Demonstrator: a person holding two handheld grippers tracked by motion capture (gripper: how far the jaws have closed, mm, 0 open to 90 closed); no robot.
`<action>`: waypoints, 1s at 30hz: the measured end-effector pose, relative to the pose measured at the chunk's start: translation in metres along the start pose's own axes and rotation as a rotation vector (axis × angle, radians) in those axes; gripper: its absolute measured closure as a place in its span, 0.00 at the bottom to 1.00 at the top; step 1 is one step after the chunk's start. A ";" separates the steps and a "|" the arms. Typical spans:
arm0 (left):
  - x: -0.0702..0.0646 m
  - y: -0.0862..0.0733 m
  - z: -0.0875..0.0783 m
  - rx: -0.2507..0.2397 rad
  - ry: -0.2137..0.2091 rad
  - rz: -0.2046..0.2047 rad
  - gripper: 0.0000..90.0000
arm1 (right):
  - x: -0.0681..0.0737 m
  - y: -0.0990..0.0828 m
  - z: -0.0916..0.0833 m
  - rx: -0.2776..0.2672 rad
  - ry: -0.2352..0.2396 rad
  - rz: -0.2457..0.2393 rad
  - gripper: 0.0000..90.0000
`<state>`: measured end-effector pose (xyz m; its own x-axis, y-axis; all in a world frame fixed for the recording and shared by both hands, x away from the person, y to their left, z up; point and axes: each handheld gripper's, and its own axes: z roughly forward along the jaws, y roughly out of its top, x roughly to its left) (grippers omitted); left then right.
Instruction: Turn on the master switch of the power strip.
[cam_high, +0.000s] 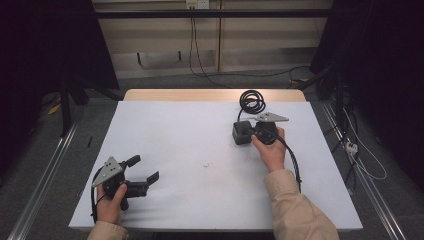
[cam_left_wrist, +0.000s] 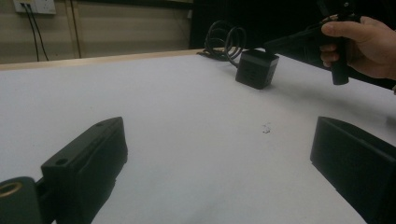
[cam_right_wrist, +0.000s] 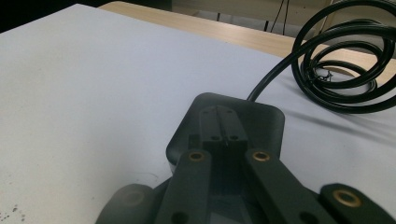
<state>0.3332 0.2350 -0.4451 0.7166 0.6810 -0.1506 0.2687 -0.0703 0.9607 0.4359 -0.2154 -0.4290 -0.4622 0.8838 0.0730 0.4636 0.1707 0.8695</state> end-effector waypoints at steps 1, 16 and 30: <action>0.000 0.000 0.000 0.000 0.000 0.002 0.04 | 0.000 0.000 0.000 0.001 0.002 0.002 1.00; 0.000 0.000 -0.002 -0.004 0.000 0.006 0.04 | 0.000 0.000 0.000 0.002 0.001 0.009 1.00; -0.001 0.001 -0.003 -0.012 0.003 0.002 0.04 | 0.000 -0.001 0.000 0.004 0.005 0.027 1.00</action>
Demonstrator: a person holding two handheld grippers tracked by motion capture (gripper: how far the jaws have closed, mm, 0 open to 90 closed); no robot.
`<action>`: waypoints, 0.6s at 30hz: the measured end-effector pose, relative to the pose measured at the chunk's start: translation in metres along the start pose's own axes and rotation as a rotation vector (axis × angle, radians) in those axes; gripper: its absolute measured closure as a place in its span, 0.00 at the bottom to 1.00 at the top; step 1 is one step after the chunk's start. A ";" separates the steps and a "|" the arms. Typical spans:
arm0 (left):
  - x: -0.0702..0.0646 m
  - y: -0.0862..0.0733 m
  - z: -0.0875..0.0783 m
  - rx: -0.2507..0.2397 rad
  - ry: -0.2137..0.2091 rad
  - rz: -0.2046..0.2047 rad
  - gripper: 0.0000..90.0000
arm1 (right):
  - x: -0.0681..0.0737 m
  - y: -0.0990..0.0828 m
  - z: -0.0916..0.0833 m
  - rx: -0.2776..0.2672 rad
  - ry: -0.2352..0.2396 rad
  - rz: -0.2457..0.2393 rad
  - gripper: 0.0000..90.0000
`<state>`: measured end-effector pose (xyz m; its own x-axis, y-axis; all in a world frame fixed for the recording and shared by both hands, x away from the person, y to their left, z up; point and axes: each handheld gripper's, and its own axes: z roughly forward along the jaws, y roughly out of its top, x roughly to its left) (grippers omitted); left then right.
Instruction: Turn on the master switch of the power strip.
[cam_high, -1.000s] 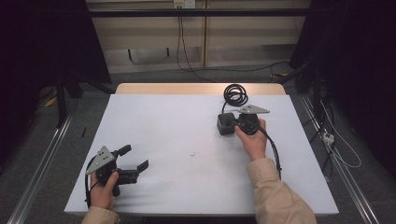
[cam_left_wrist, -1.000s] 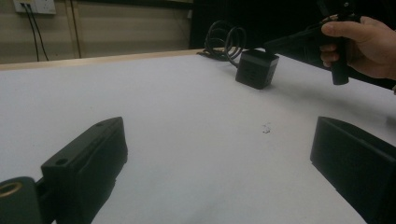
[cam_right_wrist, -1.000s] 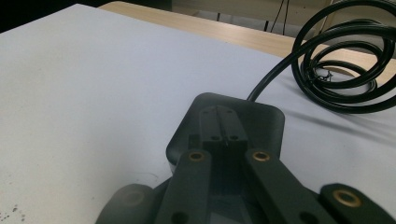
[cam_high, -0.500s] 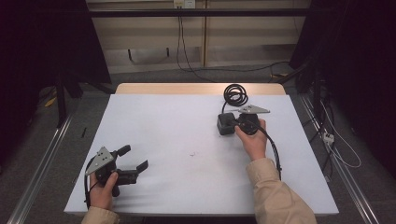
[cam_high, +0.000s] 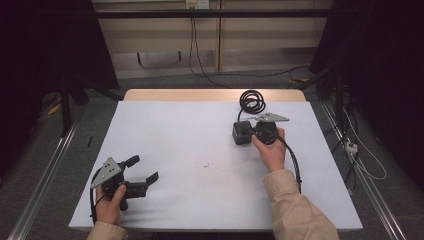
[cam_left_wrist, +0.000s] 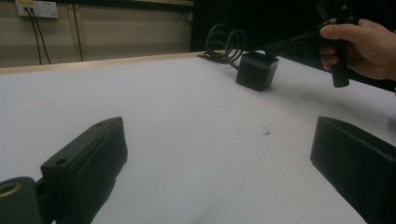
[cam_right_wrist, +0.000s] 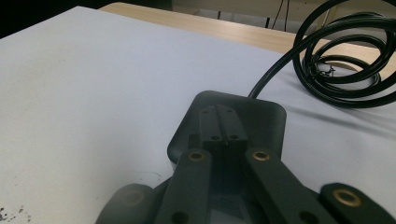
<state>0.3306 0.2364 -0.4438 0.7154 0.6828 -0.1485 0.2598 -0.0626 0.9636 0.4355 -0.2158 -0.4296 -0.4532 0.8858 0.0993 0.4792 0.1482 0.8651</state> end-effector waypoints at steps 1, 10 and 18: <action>0.000 0.000 0.000 0.000 0.001 -0.001 0.04 | 0.000 0.000 0.000 0.000 -0.002 -0.005 1.00; -0.001 0.000 0.000 0.000 -0.001 0.004 0.04 | 0.001 0.001 0.000 0.007 -0.010 0.006 1.00; -0.001 0.000 0.000 0.000 -0.004 0.005 0.04 | -0.001 0.001 0.000 0.006 0.001 0.032 1.00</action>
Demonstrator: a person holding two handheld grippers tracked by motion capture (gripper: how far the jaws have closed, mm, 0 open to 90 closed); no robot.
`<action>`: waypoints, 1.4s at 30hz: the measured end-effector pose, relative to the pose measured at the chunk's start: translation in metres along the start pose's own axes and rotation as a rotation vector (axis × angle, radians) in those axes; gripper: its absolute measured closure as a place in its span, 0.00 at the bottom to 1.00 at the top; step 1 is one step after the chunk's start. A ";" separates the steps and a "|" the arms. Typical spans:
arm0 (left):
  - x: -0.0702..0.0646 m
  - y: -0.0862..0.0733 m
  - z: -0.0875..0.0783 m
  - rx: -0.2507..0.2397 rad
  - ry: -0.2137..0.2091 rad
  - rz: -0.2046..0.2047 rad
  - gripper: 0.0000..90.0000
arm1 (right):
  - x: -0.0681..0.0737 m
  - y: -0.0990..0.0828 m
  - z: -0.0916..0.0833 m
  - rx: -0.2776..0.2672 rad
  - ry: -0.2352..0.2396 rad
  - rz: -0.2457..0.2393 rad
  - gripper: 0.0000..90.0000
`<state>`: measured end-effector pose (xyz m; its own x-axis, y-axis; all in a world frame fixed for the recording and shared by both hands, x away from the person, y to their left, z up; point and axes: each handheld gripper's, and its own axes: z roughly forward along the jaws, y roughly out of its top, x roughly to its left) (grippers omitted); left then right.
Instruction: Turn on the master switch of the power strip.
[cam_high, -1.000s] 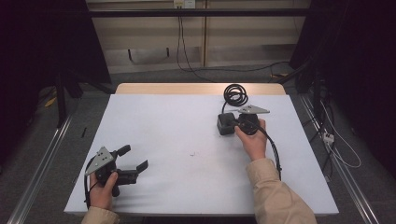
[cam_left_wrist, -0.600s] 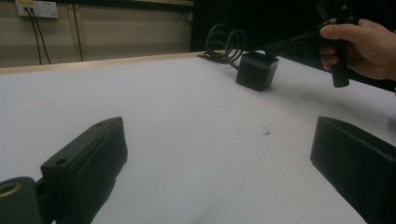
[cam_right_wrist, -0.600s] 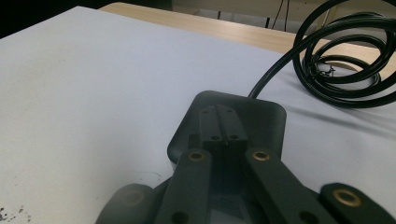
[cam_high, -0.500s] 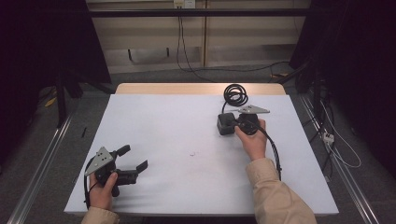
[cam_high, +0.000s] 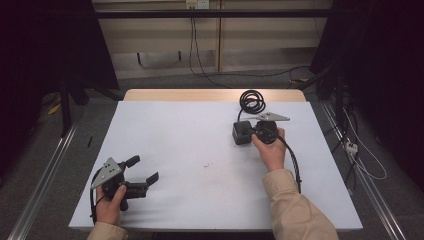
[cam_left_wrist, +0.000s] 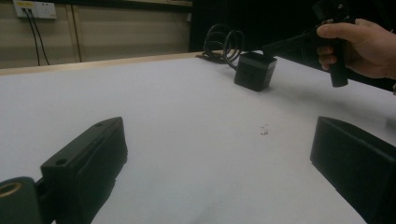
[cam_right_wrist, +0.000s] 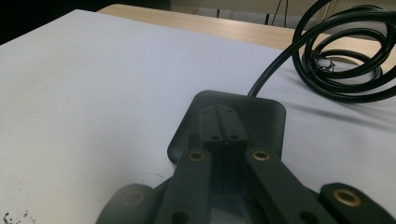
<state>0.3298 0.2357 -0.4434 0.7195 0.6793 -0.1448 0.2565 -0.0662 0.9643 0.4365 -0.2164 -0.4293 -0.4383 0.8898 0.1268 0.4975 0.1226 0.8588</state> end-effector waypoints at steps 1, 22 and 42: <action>0.000 0.000 0.000 0.000 0.000 0.000 0.04 | 0.000 0.000 0.000 0.000 0.000 0.002 1.00; -0.001 0.000 0.002 0.009 -0.002 0.008 0.04 | 0.000 -0.001 0.000 0.005 -0.010 -0.034 1.00; 0.001 0.001 0.003 0.003 -0.004 0.007 0.04 | 0.002 -0.001 -0.001 0.002 -0.019 -0.042 1.00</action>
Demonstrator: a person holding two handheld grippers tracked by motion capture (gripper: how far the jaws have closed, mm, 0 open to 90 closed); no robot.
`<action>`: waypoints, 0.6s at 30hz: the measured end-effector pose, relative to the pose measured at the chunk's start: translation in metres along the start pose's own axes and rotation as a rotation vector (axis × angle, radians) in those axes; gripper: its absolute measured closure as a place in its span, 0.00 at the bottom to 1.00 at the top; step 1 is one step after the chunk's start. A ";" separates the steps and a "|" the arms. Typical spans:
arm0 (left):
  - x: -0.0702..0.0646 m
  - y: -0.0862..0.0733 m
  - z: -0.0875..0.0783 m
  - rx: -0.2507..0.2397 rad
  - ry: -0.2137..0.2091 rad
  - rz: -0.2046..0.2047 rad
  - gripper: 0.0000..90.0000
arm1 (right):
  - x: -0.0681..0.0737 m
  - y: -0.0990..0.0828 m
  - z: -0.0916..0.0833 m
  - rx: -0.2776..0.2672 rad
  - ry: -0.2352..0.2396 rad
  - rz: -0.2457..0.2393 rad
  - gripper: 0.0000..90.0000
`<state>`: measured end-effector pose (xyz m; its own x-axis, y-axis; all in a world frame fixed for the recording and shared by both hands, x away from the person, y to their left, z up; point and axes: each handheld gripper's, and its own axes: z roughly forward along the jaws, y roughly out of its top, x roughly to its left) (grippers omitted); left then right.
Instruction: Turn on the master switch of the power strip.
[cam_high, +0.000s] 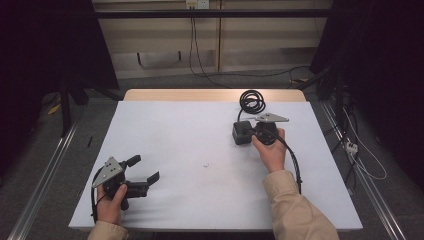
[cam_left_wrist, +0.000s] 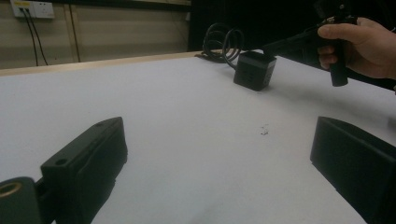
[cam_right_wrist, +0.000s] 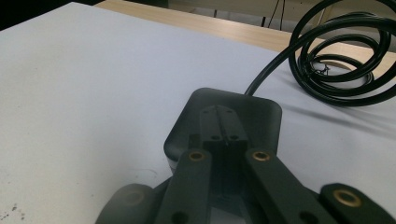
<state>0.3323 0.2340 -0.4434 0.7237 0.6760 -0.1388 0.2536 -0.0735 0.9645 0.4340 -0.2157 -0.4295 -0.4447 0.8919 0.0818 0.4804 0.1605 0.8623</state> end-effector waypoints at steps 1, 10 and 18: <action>0.000 0.000 0.000 -0.001 0.000 -0.001 0.04 | 0.000 0.000 0.000 -0.002 0.001 0.003 1.00; 0.001 0.000 0.001 0.001 -0.001 0.000 0.04 | 0.000 0.000 0.000 -0.002 -0.005 -0.001 1.00; 0.001 0.000 0.001 0.001 0.002 -0.003 0.04 | 0.000 0.001 0.000 -0.002 -0.009 -0.002 1.00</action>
<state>0.3339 0.2340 -0.4435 0.7215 0.6778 -0.1415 0.2566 -0.0719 0.9638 0.4341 -0.2153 -0.4283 -0.4394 0.8951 0.0755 0.4775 0.1616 0.8637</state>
